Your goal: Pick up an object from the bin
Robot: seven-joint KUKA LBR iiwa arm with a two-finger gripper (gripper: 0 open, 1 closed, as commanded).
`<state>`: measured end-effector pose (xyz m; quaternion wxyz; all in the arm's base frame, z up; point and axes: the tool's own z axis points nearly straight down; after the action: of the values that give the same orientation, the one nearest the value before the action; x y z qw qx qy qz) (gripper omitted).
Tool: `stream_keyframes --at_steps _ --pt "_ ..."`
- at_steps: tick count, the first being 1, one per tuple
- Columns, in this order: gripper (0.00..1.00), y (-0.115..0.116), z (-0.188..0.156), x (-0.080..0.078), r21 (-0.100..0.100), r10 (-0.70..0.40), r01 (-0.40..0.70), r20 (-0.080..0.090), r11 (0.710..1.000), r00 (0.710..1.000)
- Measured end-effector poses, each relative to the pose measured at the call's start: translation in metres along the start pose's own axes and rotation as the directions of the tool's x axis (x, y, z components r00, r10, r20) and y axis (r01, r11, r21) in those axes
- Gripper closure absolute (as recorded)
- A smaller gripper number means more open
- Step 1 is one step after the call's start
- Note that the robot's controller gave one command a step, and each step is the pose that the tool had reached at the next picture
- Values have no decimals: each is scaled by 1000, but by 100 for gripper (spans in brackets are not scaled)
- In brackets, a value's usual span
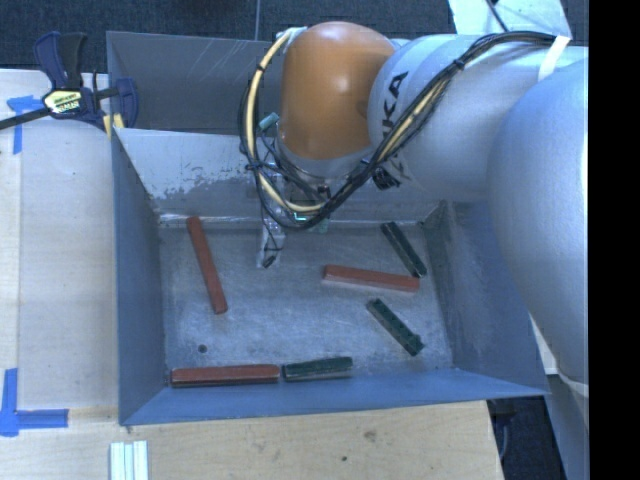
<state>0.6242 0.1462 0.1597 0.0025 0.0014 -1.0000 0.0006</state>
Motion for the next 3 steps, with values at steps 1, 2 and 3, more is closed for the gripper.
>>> stream_keyframes --at_steps 1,2,3 --pt "0 52 89 26 3 -574 574 13 819 819" --pt "0 66 58 37 5 -707 707 12 707 707" --pt "0 83 59 33 6 -789 789 13 614 614"
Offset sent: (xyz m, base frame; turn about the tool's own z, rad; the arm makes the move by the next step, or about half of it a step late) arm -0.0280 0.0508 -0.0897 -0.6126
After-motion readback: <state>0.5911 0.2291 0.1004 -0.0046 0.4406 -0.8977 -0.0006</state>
